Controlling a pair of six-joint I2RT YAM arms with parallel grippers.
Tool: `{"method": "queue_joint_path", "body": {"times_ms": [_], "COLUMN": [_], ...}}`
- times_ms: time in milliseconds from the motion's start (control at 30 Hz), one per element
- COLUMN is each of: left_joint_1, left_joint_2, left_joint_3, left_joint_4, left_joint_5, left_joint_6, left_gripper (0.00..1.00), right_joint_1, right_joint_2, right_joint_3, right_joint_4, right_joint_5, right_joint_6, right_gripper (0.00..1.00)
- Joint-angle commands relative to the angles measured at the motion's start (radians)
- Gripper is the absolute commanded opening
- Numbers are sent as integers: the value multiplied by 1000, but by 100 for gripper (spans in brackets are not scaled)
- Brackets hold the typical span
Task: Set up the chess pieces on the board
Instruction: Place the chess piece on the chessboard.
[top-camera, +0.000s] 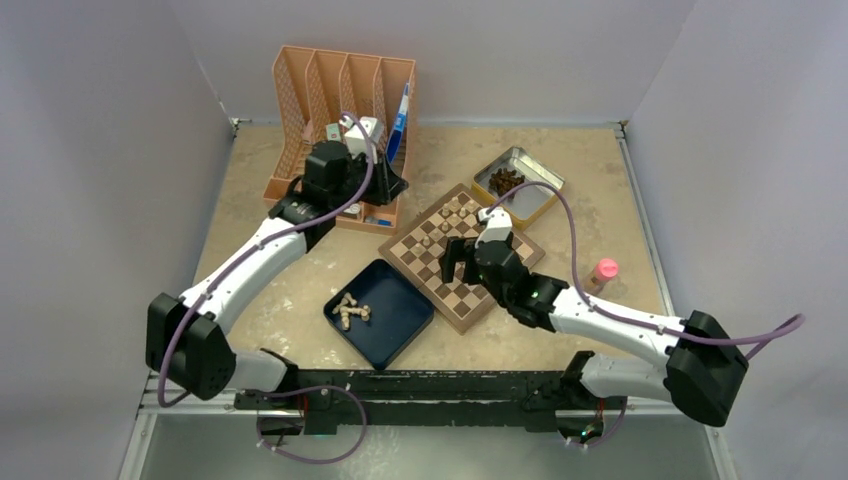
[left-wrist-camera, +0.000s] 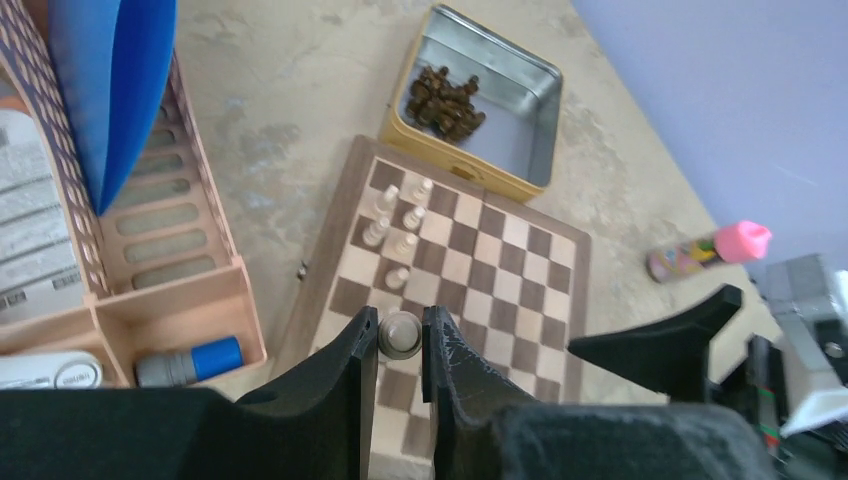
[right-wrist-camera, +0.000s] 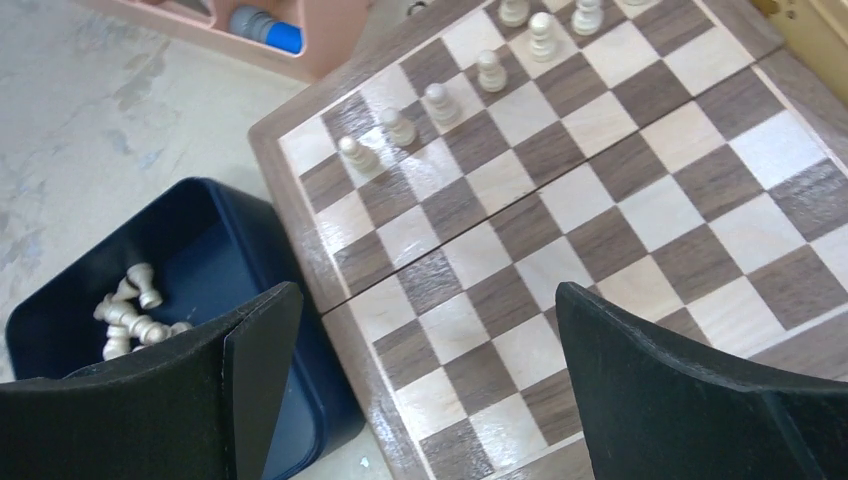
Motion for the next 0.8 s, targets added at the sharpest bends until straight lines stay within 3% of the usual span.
{"method": "queue_joint_path", "body": {"times_ms": [0,233,400,767], "left_joint_1": [-59,-113,-135,-143], "left_joint_2": [50,180,287,414], "left_joint_3": [8,-56,-40,-12], "left_joint_4": [205,431,505,495], "left_joint_5": [-183,-262,-284,-237], "left_joint_6": [82,128,165,180], "left_gripper": [7,7,7,7], "right_joint_1": [-53,-80,-81,-81], "right_joint_2": [-8,-65,-152,-249], "right_joint_3": [36,47,55,53], "right_joint_4": [-53,-87,-148,-180], "right_joint_5": [-3,18,44,55], "right_joint_6": [56,94,89,81], "right_gripper": [99,99,99,99]}}
